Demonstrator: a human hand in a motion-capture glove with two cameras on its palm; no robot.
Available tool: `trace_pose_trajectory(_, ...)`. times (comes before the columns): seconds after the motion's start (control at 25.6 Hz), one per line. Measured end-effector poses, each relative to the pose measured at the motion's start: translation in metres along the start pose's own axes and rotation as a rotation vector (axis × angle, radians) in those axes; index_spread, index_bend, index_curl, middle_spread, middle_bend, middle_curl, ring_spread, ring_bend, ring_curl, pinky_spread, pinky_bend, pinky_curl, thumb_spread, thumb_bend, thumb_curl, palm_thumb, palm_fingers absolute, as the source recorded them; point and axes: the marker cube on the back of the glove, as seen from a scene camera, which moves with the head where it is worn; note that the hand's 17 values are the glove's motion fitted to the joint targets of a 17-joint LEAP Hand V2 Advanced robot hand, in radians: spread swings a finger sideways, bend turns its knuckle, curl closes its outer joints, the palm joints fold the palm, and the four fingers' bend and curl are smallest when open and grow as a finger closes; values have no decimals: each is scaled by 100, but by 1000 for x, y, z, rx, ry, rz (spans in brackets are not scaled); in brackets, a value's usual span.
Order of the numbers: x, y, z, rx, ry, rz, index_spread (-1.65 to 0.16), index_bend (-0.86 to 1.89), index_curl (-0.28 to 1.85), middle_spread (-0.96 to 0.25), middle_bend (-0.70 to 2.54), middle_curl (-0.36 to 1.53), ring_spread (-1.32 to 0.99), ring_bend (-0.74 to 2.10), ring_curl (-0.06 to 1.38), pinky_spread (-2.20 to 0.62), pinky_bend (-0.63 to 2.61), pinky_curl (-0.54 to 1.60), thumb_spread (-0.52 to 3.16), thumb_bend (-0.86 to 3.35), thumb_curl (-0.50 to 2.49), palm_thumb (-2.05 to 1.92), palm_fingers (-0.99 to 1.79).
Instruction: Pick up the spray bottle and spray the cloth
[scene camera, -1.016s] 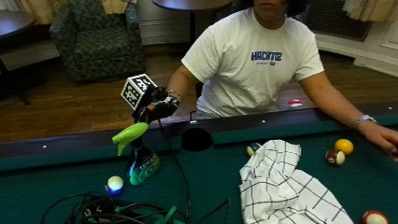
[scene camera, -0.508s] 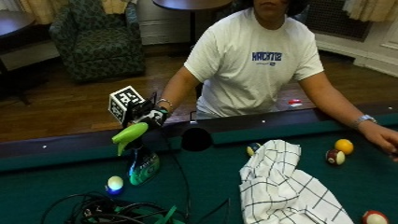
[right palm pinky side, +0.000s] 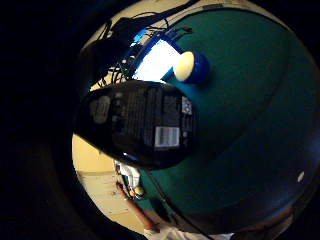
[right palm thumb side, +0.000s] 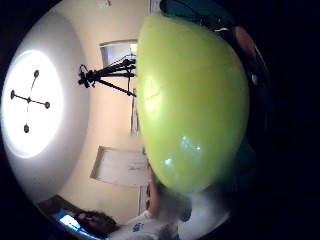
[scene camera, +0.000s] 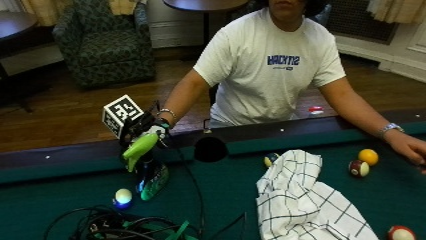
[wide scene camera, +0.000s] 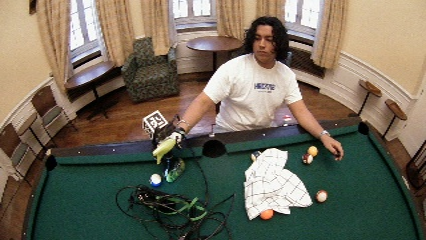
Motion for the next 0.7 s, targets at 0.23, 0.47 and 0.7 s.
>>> trace_pose_trajectory(0.23,6,-8,7,-46,-71,-9,-33,20,30,-14,40,40,-9,48,34,22,14,26,98,-2,32,63,79)
trace_pose_trajectory(0.47,-12,-29,19,-15,-151,-97,-33,21,32,-19,44,41,-14,45,34,15,14,24,95,1,35,73,98)
trace_pose_trajectory(0.7,-15,-40,25,63,-225,-191,-31,16,36,-21,51,45,-19,58,40,-12,31,31,84,3,42,88,140)
